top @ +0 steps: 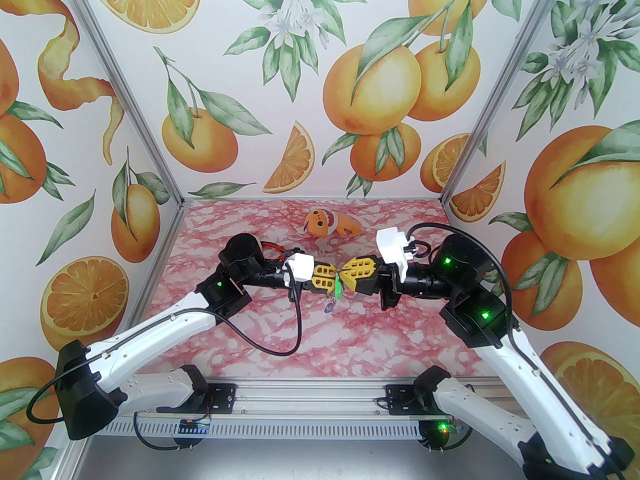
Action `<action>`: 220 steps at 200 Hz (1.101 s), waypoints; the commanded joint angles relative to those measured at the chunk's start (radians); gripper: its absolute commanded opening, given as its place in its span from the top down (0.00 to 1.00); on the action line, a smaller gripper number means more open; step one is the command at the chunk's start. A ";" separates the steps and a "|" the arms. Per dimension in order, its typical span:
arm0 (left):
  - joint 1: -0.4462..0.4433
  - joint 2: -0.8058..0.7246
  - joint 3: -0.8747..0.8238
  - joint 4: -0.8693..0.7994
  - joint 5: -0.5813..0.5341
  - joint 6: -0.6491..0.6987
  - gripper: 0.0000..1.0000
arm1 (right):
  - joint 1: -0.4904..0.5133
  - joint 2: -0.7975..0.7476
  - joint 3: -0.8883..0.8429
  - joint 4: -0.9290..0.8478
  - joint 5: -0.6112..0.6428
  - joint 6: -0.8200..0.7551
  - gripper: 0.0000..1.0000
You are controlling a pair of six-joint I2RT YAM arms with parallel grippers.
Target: Remove the keys from the keyring
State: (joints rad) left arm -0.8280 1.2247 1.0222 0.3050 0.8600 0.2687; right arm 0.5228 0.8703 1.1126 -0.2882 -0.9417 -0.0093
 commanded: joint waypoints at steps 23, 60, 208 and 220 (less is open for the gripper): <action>-0.002 -0.019 0.033 -0.054 -0.060 -0.047 1.00 | -0.001 -0.006 0.051 -0.111 0.035 -0.111 1.00; 0.003 -0.018 0.076 -0.119 -0.079 -0.106 1.00 | 0.015 -0.005 0.088 -0.204 0.081 -0.198 1.00; 0.148 -0.041 0.076 -0.223 -0.492 -0.354 1.00 | 0.150 -0.090 -0.070 -0.227 0.660 -0.051 1.00; 0.169 -0.053 0.045 -0.195 -0.569 -0.407 1.00 | 0.102 -0.112 -0.163 -0.169 0.720 0.117 1.00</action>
State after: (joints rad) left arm -0.7006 1.2137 1.1133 0.0845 0.5064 -0.0063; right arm 0.6884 0.7776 1.0798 -0.5621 -0.3897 -0.1940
